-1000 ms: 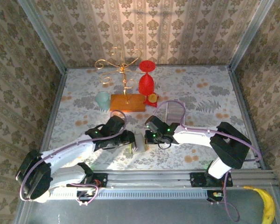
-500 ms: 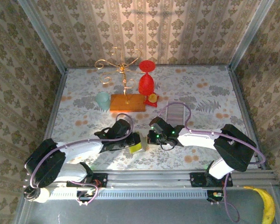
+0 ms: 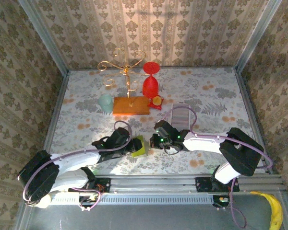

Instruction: Put the credit cards into the card holder

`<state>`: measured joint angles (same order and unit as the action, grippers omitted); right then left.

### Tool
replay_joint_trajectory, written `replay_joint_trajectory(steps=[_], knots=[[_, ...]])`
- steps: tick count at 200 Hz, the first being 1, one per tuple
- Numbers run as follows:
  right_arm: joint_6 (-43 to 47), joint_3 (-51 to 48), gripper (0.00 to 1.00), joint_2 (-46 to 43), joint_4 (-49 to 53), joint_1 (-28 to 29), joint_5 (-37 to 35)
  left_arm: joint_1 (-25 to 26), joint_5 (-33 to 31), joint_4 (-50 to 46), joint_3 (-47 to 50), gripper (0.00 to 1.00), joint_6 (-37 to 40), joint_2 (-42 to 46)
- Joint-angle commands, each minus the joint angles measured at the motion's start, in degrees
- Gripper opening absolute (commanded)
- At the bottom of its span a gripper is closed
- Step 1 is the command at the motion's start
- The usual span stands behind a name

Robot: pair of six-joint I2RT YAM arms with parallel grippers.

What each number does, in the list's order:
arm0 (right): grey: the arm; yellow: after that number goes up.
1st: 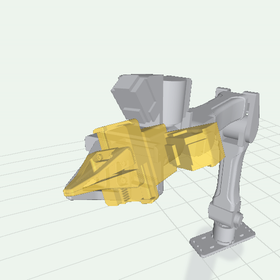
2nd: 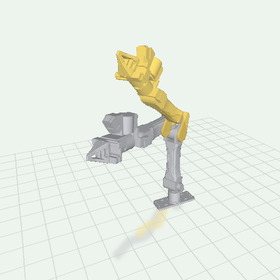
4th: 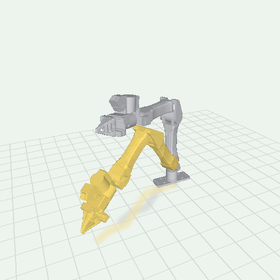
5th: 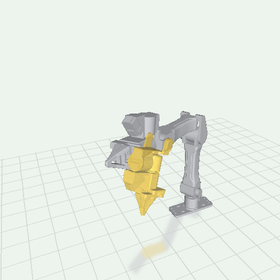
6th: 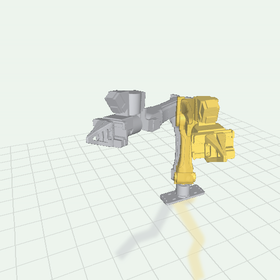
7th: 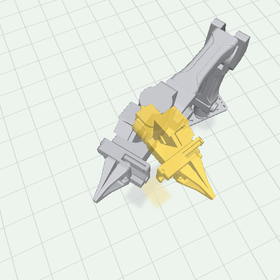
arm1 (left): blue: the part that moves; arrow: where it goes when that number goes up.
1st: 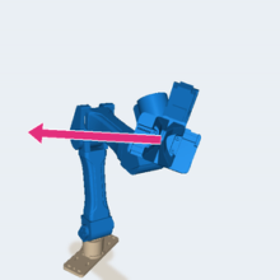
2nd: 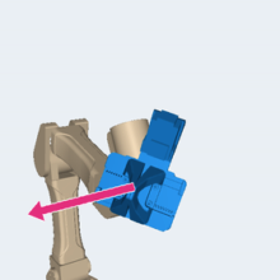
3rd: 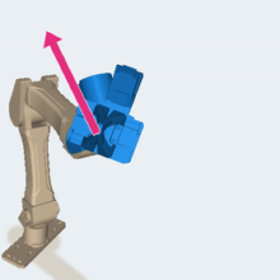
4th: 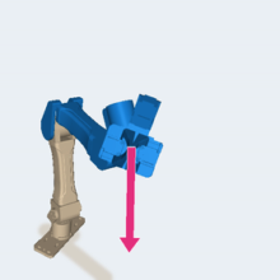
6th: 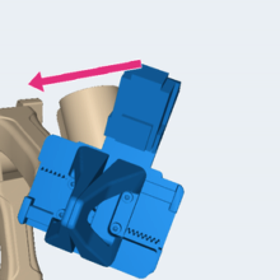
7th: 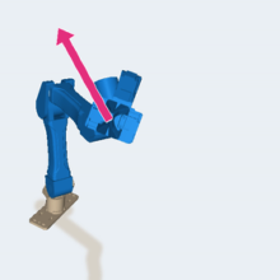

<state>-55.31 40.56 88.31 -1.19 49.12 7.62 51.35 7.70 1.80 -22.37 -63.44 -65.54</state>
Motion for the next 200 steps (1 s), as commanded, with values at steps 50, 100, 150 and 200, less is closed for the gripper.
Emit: replay_joint_trajectory(steps=[50,100,150,200], knots=[[-0.2,-0.7,0.00,-1.8,-0.9,-0.3,0.5,0.3,-2.5,-4.7,3.2,0.15,-1.4,8.4],[0.6,0.4,0.00,-2.0,-0.9,-0.3,1.7,1.6,-1.2,-1.0,2.4,0.03,-1.9,2.6],[0.6,1.8,0.00,-2.2,-2.2,-0.3,3.7,2.3,0.3,-0.1,0.9,0.00,-1.1,-4.9],[0.3,3.3,0.00,0.5,-4.5,-0.1,6.7,2.5,0.0,-3.3,0.3,0.00,-0.2,-6.0]])
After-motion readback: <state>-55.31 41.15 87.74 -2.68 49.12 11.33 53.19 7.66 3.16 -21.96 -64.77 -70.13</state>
